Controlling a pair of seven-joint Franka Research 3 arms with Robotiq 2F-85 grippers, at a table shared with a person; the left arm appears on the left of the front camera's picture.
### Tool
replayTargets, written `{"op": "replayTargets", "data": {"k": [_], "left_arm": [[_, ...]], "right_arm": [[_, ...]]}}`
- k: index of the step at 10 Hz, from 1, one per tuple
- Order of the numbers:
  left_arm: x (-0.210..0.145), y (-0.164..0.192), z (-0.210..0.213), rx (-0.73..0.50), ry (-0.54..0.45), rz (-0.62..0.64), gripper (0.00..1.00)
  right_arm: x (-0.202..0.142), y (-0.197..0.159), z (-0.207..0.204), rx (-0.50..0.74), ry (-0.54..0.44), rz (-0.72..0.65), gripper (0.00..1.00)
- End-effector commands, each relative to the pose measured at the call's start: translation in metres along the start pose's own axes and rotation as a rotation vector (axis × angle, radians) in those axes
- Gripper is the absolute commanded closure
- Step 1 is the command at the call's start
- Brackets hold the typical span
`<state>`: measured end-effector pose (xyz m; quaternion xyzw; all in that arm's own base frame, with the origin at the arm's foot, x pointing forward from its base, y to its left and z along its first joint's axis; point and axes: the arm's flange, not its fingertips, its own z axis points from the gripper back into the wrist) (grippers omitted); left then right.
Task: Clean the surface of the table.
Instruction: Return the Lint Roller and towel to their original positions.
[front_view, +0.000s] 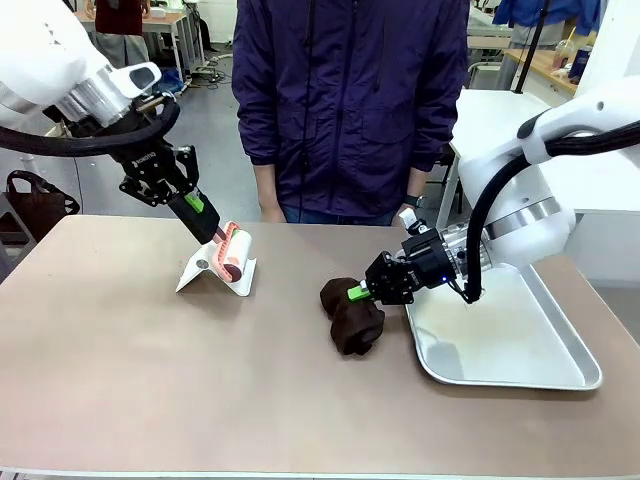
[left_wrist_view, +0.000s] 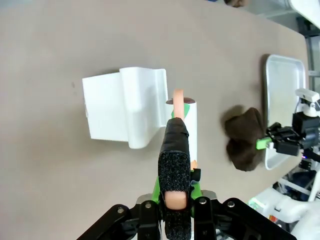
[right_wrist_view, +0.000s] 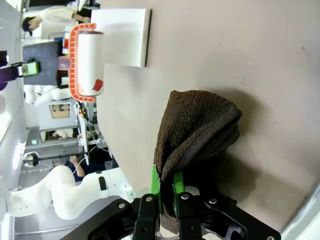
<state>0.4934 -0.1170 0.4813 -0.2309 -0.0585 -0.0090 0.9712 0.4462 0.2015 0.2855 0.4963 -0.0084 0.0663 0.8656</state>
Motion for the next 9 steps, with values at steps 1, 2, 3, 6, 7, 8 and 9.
{"op": "replayTargets", "data": {"k": [1, 2, 3, 6, 7, 8, 9], "left_arm": [[0.015, -0.012, -0.006, 0.05, 0.003, 0.02, 0.78], [0.019, -0.013, -0.01, 0.053, -0.005, 0.018, 0.78], [0.022, -0.013, -0.014, 0.054, -0.012, 0.023, 0.78], [0.026, -0.014, -0.029, 0.048, -0.03, 0.023, 0.78], [0.026, -0.014, -0.035, 0.054, -0.029, 0.021, 0.78], [0.025, -0.012, -0.039, 0.058, -0.022, 0.022, 0.78], [0.024, -0.01, -0.043, 0.066, -0.043, 0.013, 0.78]], "right_arm": [[-0.002, 0.008, 0.003, 0.0, -0.004, 0.02, 0.89], [-0.002, 0.008, 0.003, 0.0, -0.004, 0.02, 0.89], [-0.002, 0.008, 0.003, 0.0, -0.004, 0.02, 0.89], [-0.002, 0.008, 0.003, 0.0, -0.004, 0.02, 0.89], [-0.002, 0.008, 0.003, 0.0, -0.004, 0.02, 0.89], [-0.002, 0.008, 0.003, 0.0, -0.004, 0.02, 0.89], [-0.002, 0.008, 0.003, 0.0, -0.004, 0.02, 0.89]]}}
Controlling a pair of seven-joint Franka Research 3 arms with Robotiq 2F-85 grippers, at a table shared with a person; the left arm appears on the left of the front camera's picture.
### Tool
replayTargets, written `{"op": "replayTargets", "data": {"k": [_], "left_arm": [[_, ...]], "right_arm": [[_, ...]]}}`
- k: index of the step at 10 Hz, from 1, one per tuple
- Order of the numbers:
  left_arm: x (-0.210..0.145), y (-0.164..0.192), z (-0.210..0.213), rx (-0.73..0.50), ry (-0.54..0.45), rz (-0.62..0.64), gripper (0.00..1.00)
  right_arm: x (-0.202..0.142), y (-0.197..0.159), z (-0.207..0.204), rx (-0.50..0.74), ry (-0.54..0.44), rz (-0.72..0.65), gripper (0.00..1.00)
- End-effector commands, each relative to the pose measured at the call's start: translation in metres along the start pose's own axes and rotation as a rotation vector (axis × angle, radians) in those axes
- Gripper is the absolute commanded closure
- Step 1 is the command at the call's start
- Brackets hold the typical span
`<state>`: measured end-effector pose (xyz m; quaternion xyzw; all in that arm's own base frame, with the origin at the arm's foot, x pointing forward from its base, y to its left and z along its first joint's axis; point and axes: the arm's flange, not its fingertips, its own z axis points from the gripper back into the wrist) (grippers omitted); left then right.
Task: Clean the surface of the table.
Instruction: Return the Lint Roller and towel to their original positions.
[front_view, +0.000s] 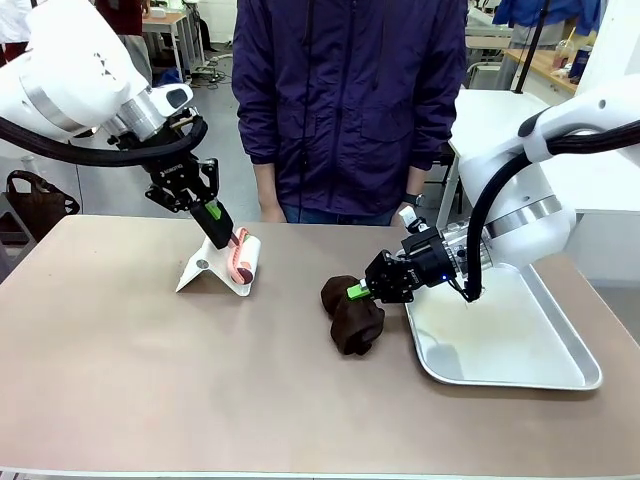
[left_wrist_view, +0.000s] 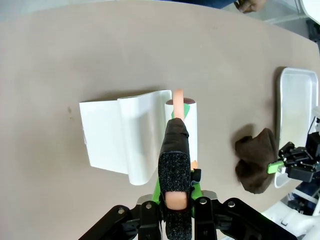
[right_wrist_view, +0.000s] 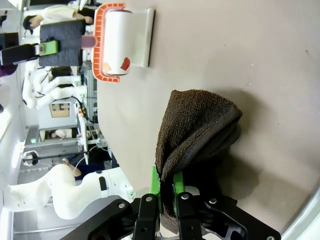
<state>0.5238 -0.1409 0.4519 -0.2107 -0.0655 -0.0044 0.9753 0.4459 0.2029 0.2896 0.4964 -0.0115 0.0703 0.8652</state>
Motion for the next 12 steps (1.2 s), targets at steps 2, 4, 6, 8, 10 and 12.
{"op": "replayTargets", "data": {"k": [2, 4, 6, 8, 10, 12], "left_arm": [[-0.005, -0.002, -0.008, 0.034, -0.016, 0.003, 0.78], [-0.006, 0.003, -0.013, 0.033, -0.028, -0.007, 0.78], [-0.007, 0.007, -0.013, 0.025, -0.028, -0.003, 0.78], [-0.008, 0.009, -0.017, 0.027, -0.039, 0.002, 0.78], [-0.01, 0.01, -0.02, 0.024, -0.039, 0.01, 0.78], [-0.011, 0.011, -0.023, 0.035, -0.052, 0.006, 0.78]], "right_arm": [[-0.003, 0.003, 0.002, 0.0, -0.003, 0.01, 0.89], [-0.003, 0.003, 0.002, 0.0, -0.003, 0.01, 0.89], [-0.003, 0.003, 0.002, 0.0, -0.003, 0.01, 0.89], [-0.003, 0.003, 0.002, 0.0, -0.003, 0.01, 0.89], [-0.003, 0.003, 0.002, 0.0, -0.003, 0.01, 0.89], [-0.003, 0.003, 0.002, 0.0, -0.003, 0.01, 0.89]]}}
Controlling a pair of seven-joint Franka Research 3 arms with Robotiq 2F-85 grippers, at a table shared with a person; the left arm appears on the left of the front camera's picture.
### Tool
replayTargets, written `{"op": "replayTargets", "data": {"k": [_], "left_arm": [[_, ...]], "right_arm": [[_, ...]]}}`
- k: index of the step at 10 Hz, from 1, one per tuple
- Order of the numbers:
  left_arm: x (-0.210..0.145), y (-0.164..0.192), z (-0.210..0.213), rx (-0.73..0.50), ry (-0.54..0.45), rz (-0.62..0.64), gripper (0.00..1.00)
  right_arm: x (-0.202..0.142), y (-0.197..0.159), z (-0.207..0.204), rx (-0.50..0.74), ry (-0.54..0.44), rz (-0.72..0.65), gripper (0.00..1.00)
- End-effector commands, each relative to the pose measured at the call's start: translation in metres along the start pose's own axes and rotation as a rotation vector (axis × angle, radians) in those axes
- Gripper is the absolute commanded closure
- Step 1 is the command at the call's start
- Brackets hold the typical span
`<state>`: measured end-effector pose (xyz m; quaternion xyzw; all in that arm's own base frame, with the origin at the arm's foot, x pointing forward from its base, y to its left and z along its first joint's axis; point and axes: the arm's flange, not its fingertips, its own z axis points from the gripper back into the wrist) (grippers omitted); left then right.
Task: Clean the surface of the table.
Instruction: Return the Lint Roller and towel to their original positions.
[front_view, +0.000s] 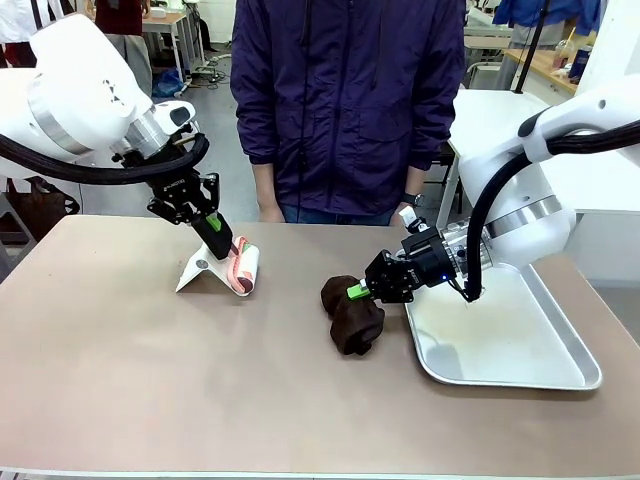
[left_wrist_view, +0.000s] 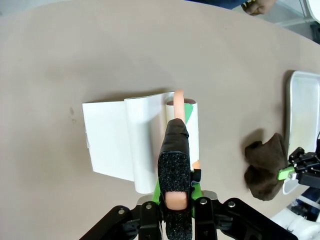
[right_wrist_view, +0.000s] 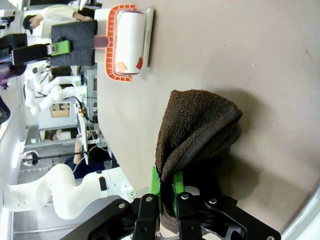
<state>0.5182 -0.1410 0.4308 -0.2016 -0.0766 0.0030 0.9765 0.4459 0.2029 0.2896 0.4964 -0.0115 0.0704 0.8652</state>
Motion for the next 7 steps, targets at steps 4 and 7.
{"op": "replayTargets", "data": {"k": [4, 7], "left_arm": [[-0.004, 0.003, 0.0, 0.015, -0.022, 0.001, 0.19], [-0.005, 0.006, 0.009, 0.012, -0.038, 0.012, 0.0]], "right_arm": [[0.0, -0.001, 0.0, 0.015, 0.018, -0.009, 0.52], [0.0, 0.0, 0.001, 0.011, 0.009, -0.007, 0.0]]}}
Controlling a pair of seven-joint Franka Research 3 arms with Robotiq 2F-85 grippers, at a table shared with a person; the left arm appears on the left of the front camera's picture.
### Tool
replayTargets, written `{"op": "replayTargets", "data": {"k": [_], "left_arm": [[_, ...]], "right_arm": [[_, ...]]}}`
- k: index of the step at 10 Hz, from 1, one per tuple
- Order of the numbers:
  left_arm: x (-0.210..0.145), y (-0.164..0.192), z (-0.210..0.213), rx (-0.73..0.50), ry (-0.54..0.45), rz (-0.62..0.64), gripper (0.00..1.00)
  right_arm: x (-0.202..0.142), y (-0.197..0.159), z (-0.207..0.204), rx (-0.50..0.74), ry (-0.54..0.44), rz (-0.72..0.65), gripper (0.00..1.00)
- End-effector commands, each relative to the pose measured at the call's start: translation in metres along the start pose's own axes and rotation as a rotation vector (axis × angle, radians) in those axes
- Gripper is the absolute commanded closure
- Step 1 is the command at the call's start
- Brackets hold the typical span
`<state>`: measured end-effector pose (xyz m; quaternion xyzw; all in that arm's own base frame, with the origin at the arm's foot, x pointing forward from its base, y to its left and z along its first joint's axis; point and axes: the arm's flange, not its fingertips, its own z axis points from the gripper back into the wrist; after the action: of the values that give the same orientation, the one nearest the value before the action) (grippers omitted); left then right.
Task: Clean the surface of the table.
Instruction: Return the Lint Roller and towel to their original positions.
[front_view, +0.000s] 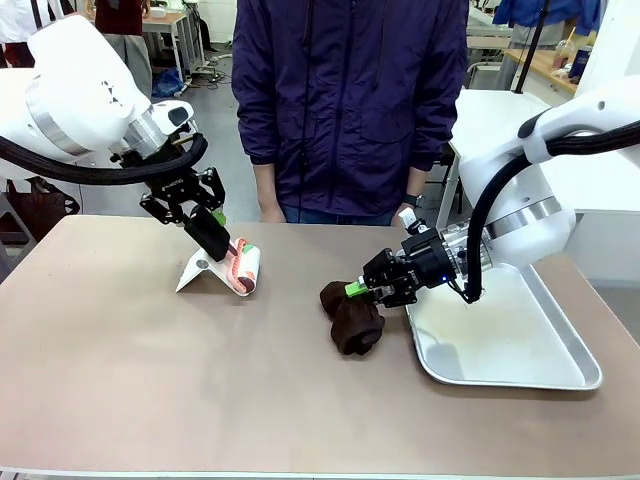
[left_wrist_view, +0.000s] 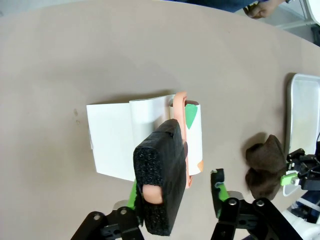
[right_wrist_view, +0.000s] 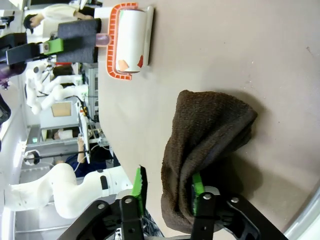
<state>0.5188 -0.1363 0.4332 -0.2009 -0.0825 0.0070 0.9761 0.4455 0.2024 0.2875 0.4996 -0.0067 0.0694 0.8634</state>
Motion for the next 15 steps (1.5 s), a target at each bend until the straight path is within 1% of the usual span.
{"op": "replayTargets", "data": {"k": [1, 2, 3, 5, 7, 8, 9, 11, 12, 13, 14, 15], "left_arm": [[-0.007, 0.005, 0.01, 0.007, -0.035, 0.008, 0.0], [-0.008, 0.008, 0.015, -0.002, -0.038, 0.012, 0.0], [-0.01, 0.011, 0.021, -0.014, -0.043, 0.014, 0.0], [-0.021, 0.022, 0.039, -0.069, -0.026, 0.019, 0.0], [-0.04, 0.043, 0.073, -0.146, -0.018, 0.02, 0.0], [-0.058, 0.057, 0.099, -0.262, 0.039, -0.004, 0.0], [-0.08, 0.067, 0.124, -0.349, 0.06, -0.036, 0.0], [-0.132, 0.088, 0.167, -0.465, 0.002, -0.096, 0.0], [-0.162, 0.101, 0.182, -0.518, -0.033, -0.125, 0.0], [-0.189, 0.114, 0.19, -0.556, -0.05, -0.142, 0.0], [-0.216, 0.129, 0.193, -0.593, -0.083, -0.138, 0.0], [-0.244, 0.143, 0.19, -0.658, -0.122, -0.136, 0.0]], "right_arm": [[0.0, 0.004, 0.003, -0.037, -0.015, 0.012, 0.0], [-0.001, 0.007, 0.003, -0.056, -0.016, 0.026, 0.07], [-0.001, 0.009, 0.003, -0.082, -0.009, 0.044, 0.0], [0.0, 0.022, 0.005, -0.121, -0.011, 0.099, 0.0], [0.004, 0.035, 0.004, -0.205, 0.008, 0.13, 0.0], [0.006, 0.043, 0.008, -0.278, 0.012, 0.141, 0.0], [0.008, 0.052, 0.013, -0.355, 0.033, 0.14, 0.0], [0.009, 0.075, 0.031, -0.509, 0.038, 0.165, 0.0], [0.005, 0.089, 0.047, -0.531, 0.002, 0.182, 0.0], [-0.005, 0.097, 0.063, -0.515, -0.016, 0.17, 0.0], [-0.023, 0.101, 0.083, -0.473, -0.015, 0.14, 0.0], [-0.045, 0.102, 0.105, -0.397, 0.002, 0.082, 0.0]]}}
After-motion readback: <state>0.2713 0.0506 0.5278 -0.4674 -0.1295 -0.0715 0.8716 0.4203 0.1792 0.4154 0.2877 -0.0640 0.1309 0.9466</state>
